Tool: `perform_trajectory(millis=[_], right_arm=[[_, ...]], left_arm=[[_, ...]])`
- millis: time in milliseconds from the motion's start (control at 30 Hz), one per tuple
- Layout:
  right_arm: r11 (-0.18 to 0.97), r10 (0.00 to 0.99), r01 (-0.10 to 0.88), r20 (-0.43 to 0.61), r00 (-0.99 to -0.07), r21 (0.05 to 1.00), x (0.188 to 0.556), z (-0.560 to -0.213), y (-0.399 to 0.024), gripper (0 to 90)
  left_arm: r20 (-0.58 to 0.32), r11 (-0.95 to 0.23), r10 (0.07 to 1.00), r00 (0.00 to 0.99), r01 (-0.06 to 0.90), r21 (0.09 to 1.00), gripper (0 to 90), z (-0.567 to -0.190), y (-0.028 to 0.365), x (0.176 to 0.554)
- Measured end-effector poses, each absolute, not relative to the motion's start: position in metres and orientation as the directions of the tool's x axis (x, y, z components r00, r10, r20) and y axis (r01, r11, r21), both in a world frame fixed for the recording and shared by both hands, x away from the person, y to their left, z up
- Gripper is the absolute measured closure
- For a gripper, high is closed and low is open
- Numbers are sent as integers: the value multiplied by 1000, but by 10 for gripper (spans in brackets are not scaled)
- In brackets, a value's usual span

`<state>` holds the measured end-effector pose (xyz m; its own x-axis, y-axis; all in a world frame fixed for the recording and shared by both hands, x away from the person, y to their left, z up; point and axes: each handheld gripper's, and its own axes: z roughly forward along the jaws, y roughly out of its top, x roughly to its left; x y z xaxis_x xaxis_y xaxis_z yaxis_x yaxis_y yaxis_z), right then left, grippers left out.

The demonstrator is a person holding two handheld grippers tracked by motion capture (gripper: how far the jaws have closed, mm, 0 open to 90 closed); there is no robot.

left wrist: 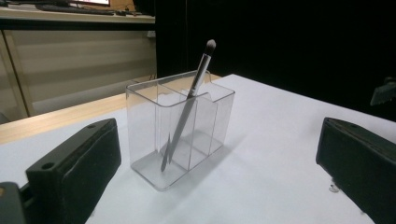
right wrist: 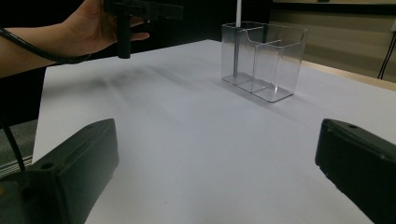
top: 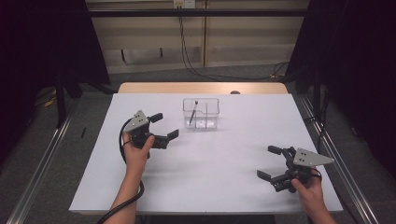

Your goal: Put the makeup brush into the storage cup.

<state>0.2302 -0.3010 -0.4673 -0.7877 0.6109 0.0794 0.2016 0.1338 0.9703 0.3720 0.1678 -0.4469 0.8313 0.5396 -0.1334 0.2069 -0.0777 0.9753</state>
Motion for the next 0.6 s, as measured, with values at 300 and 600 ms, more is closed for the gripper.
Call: perform_trajectory(millis=[300,600], right_arm=[[132,613,201,80,-786,971,230,-467,-302,0],[126,615,197,79,-784,972,230,-466,-303,0]], left_arm=[[-133,-83,539,832,209,974,0,-447,171,366],[-119,-102,538,834,205,974,0,-447,174,358]])
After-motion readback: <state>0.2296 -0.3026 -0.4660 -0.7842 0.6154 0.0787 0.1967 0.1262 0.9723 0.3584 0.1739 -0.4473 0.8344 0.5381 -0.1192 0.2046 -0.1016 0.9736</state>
